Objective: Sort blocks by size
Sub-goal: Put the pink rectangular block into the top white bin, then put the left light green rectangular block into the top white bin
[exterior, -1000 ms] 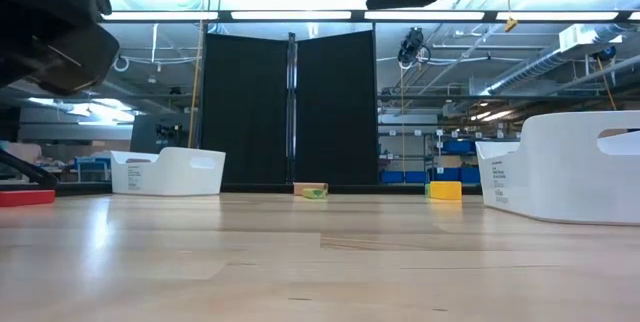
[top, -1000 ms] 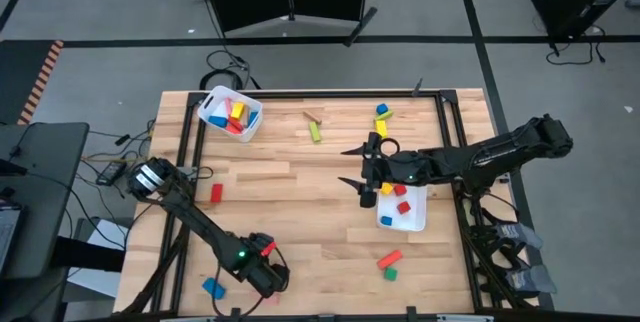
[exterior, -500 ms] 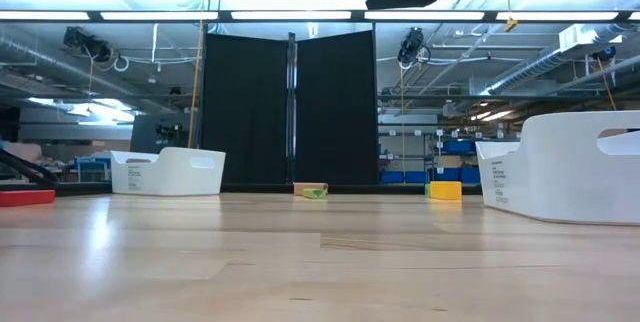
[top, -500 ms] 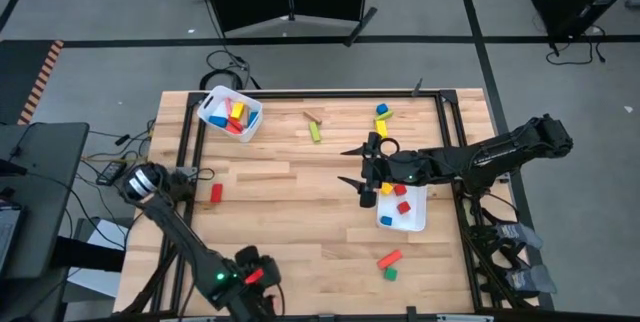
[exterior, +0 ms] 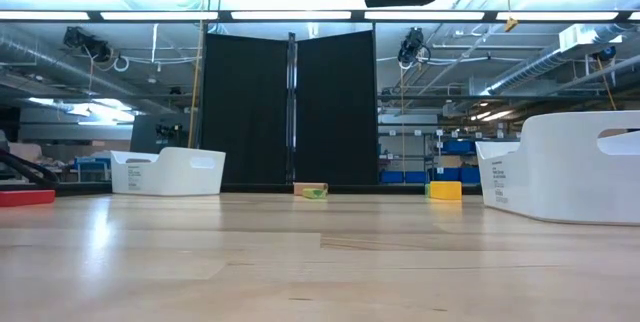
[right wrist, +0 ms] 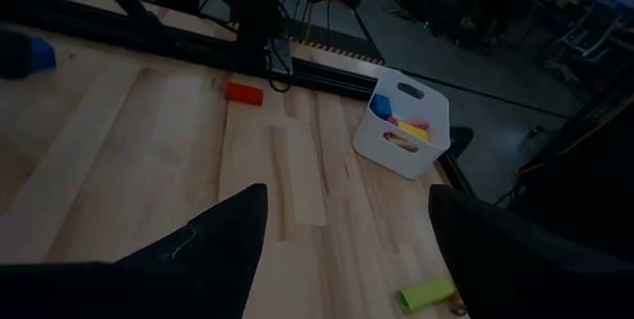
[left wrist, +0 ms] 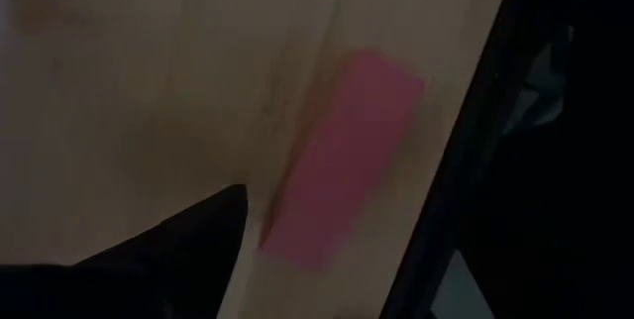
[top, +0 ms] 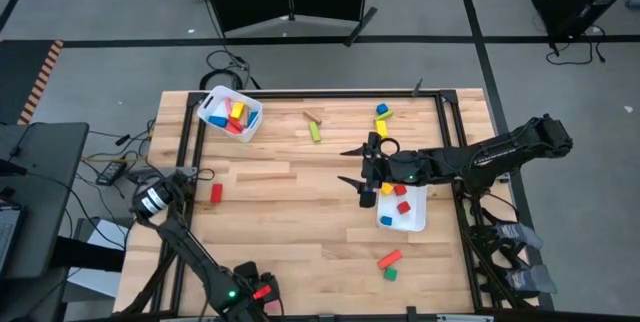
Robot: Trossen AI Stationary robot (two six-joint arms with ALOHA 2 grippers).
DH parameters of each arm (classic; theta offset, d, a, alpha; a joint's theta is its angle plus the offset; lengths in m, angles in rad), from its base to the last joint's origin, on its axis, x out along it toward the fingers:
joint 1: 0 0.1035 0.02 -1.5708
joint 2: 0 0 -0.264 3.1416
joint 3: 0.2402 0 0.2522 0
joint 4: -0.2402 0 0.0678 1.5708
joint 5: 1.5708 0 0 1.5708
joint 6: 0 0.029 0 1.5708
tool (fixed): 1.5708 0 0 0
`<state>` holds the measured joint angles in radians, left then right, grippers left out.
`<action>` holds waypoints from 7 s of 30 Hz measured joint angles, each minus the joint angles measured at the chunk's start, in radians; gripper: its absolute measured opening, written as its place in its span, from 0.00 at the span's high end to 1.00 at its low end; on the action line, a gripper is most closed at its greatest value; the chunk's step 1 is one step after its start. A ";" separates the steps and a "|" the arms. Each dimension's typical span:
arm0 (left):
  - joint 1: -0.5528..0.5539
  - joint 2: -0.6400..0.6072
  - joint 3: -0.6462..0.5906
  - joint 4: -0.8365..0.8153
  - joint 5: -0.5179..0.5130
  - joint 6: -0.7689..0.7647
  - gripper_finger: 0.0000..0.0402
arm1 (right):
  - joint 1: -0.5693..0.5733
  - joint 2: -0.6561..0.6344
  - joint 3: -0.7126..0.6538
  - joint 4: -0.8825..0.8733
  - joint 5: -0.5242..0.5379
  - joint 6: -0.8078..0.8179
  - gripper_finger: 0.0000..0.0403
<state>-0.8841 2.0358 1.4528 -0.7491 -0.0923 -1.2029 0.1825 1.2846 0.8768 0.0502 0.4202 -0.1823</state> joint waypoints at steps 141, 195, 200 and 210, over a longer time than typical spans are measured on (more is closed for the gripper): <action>0.848 -1.061 -0.378 0.230 -0.355 0.862 0.43 | -0.452 0.820 0.453 -0.131 -0.078 0.584 0.29; 0.848 -1.062 -0.378 0.370 -0.355 0.898 0.43 | -0.413 0.833 0.683 0.185 -0.317 0.463 0.70; 0.848 -1.062 -0.378 0.412 -0.355 0.912 0.43 | -0.426 0.936 0.858 0.216 -0.324 0.422 0.70; 0.848 -1.062 -0.378 0.476 -0.348 0.922 0.43 | -0.463 1.264 1.293 0.193 -0.370 0.439 0.70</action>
<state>-0.0357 0.9733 1.0748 -0.2733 -0.4404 -0.2810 -0.2800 2.5482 2.1702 0.2429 0.0499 0.2566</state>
